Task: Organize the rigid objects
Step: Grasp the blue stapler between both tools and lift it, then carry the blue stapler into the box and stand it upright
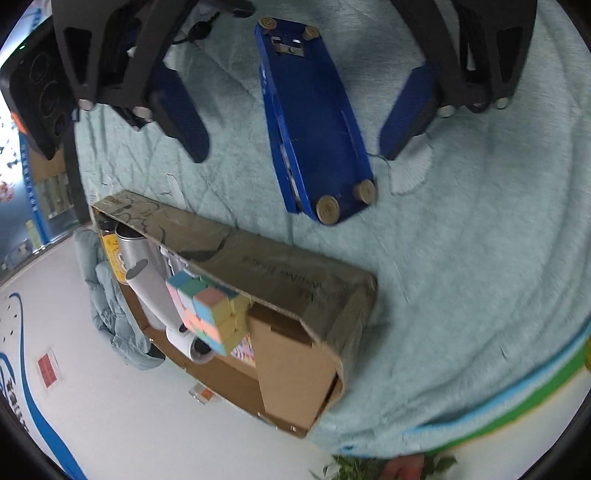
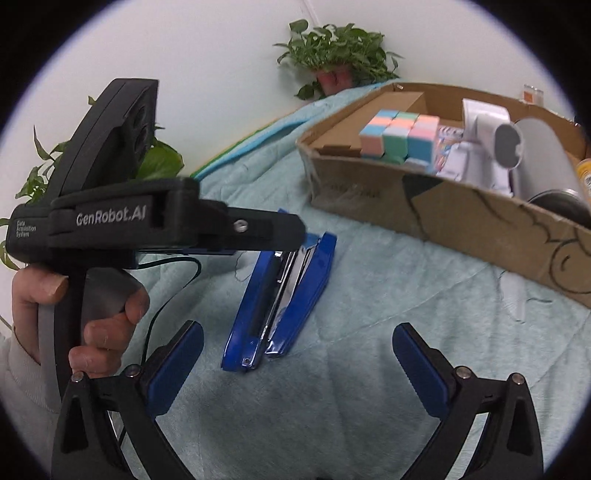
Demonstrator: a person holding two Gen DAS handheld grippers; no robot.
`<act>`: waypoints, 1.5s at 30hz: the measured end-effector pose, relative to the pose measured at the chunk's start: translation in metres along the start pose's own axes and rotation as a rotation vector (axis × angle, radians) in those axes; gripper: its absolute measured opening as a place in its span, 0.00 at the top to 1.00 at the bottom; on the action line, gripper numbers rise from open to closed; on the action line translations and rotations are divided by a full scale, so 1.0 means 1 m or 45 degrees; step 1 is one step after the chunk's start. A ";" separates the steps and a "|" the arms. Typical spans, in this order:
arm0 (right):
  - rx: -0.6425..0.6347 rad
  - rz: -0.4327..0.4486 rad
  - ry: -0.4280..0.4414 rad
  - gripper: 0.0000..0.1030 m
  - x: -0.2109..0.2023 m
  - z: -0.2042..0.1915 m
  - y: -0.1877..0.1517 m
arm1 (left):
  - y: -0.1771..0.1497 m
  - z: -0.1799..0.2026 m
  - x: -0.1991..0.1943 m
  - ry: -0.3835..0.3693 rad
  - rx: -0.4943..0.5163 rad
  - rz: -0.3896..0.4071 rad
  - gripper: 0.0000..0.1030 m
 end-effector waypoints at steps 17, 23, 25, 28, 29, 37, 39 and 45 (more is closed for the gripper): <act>0.147 -0.060 -0.001 0.46 0.031 0.001 0.005 | -0.015 0.038 0.033 0.042 0.117 -0.108 0.45; 0.354 -0.046 0.018 0.64 0.016 0.031 -0.009 | -0.016 0.052 0.026 -0.040 0.108 -0.089 0.41; 0.430 -0.055 0.073 0.66 0.015 0.039 -0.012 | -0.013 0.052 0.017 -0.062 0.063 -0.034 0.31; 0.486 -0.072 0.103 0.66 0.017 0.042 -0.012 | -0.013 0.045 0.008 0.006 0.015 0.012 0.18; 0.493 -0.076 0.104 0.66 0.016 0.041 -0.013 | -0.013 0.043 0.008 0.020 0.006 0.009 0.17; 0.608 -0.119 0.215 0.65 0.020 0.051 -0.011 | -0.026 0.039 0.037 0.005 -0.044 -0.107 0.27; 0.631 -0.133 0.247 0.66 0.020 0.052 -0.011 | -0.025 0.045 0.041 -0.015 -0.011 -0.116 0.41; 0.592 -0.140 0.215 0.66 0.015 0.045 -0.011 | -0.025 0.056 0.042 0.039 0.029 -0.097 0.44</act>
Point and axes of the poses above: each gripper's, at about its wrist camera, not at the fingertips, and x roughly the way its jaws point, z to its right, y to its top, the point moved 4 cm from there along x, roughly the way its jaws point, and after that the axes turned 6 degrees about -z, right-handed, at the moved point
